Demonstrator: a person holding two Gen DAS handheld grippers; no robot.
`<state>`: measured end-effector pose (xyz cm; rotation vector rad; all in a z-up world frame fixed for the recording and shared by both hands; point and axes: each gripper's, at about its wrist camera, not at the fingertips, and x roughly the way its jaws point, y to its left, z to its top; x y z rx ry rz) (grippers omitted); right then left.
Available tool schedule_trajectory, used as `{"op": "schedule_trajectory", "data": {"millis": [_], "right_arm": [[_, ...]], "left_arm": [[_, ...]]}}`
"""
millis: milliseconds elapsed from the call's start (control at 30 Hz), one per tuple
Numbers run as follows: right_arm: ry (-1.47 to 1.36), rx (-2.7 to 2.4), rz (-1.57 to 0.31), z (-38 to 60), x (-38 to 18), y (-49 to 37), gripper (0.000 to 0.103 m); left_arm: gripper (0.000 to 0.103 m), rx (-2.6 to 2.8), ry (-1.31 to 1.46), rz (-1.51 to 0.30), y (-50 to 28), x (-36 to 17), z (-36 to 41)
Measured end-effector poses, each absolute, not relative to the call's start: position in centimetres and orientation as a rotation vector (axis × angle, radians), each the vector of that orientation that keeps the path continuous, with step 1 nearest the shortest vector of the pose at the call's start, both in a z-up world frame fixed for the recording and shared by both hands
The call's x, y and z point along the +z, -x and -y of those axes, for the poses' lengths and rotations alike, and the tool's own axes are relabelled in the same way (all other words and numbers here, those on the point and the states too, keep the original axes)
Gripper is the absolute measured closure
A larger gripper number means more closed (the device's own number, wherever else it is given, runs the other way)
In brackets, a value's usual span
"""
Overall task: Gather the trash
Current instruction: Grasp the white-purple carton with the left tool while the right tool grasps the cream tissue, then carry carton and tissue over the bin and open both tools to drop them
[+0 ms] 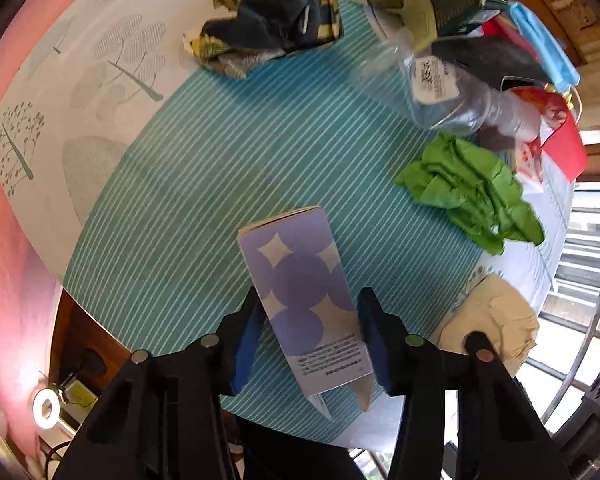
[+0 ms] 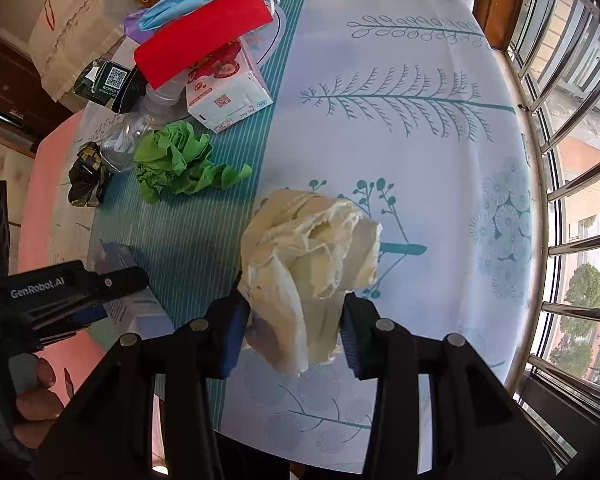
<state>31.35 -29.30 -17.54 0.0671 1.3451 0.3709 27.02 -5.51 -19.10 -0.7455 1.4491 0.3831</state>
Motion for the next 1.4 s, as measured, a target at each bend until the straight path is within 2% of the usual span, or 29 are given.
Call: {"op": "schedule_trajectory", "data": {"millis": [33, 133, 633, 833, 1033, 1233, 1400], "right_arm": [[-0.057, 0.369, -1.343, 29.2, -17.5, -31.3, 0.066], [-0.016, 0.359, -1.330, 28.5, -17.3, -31.0, 0.066], [0.213, 0.251, -1.231, 22.8, -15.9, -27.2, 0.075], [0.254, 0.192, -1.202, 19.0, -14.8, -22.1, 0.088], [0.231, 0.083, -1.189, 16.1, -15.4, -15.4, 0.089], [0.215, 0.029, -1.137, 12.9, -15.1, -9.2, 0.090], [0.248, 0.014, -1.172, 10.6, -16.3, -4.2, 0.090]], "left_arm": [[0.061, 0.379, 0.726, -1.443, -26.9, -19.1, 5.6], [0.063, 0.342, 0.672, -1.439, -26.2, -19.2, 6.1], [0.065, 0.171, 0.376, -1.289, -17.3, -17.8, 5.2], [0.065, 0.090, 0.255, -1.219, -14.0, -15.9, 2.1], [0.065, -0.023, 0.153, -1.152, -9.6, -14.3, -2.2], [0.065, -0.102, 0.110, -1.119, -4.6, -15.9, -4.7], [0.065, -0.118, 0.103, -1.119, -1.7, -18.0, -5.9]]}}
